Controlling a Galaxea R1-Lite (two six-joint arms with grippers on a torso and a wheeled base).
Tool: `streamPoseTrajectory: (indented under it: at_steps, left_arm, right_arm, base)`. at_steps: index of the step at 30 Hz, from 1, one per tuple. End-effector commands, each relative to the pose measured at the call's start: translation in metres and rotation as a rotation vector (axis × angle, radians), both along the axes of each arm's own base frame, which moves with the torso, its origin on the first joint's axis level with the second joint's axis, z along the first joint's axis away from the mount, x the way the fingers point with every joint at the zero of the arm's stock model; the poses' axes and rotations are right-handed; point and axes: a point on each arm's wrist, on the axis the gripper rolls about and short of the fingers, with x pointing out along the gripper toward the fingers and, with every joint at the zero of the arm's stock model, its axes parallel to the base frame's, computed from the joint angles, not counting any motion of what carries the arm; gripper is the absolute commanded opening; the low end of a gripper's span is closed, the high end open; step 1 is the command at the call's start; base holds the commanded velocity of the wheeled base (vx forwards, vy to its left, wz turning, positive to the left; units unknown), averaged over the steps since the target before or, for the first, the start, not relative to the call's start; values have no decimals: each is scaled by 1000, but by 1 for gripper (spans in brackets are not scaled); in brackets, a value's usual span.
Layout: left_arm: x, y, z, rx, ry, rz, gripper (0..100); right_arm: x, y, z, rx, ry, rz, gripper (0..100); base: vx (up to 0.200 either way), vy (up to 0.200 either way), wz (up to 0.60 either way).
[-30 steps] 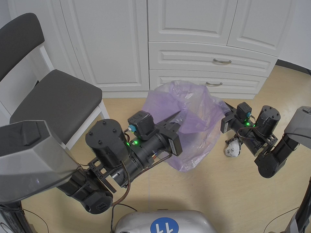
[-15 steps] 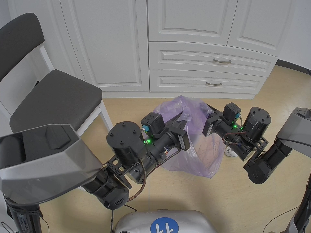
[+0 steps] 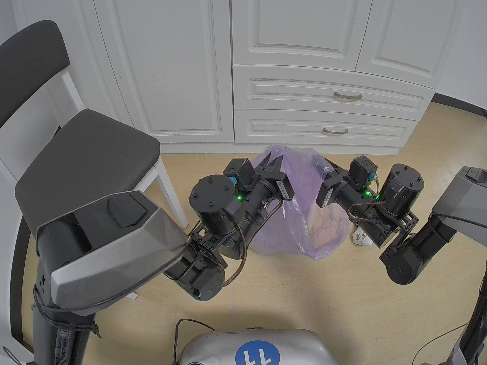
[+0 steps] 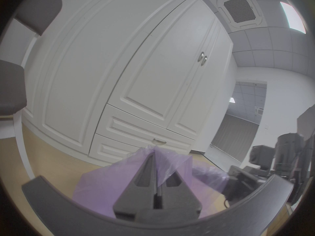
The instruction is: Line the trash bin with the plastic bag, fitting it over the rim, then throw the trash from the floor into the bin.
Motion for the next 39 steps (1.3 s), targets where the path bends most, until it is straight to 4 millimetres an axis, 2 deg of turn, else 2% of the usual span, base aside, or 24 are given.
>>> streamPoseTrajectory:
  at_steps: [1, 8, 13, 20, 25, 30, 35, 37, 38, 39]
  left_arm:
    - [16, -6, -15, -1, 20, 45, 0]
    - [27, -11, -26, -29, 56, 55, 0]
    - [38, -10, -37, -41, 90, 68, 0]
    - [43, -6, -38, -42, 93, 83, 0]
    - [41, -5, -33, -52, 91, 105, 0]
    - [37, -4, -32, -34, 112, 105, 0]
    - [38, -4, -36, -8, 144, 107, 0]
    - [35, -3, -24, -27, 129, 110, 0]
    - [35, -3, -24, -27, 129, 110, 0]
    - [29, 0, -15, -30, 126, 108, 0]
  right_arm:
    - [3, 1, 5, 22, -29, -1, 0]
    - [10, 4, -1, 30, -19, -4, 0]
    - [28, 7, -14, 56, 1, -14, 0]
    - [52, 13, -31, 131, 30, -12, 0]
    - [50, 19, -31, 171, 48, 11, 0]
    - [47, 20, -23, 196, 36, -3, 0]
    - [39, 22, -5, 224, 69, -34, 0]
    - [32, 25, 8, 269, 124, -42, 0]
    - [32, 25, 8, 269, 124, -42, 0]
    - [22, 26, 20, 289, 161, -30, 0]
  base:
    - [0, 0, 0]
    - [0, 0, 0]
    - [0, 0, 0]
    - [0, 0, 0]
    - [0, 0, 0]
    - [0, 0, 0]
    - [0, 0, 0]
    - [0, 0, 0]
    - [0, 0, 0]
    - [0, 0, 0]
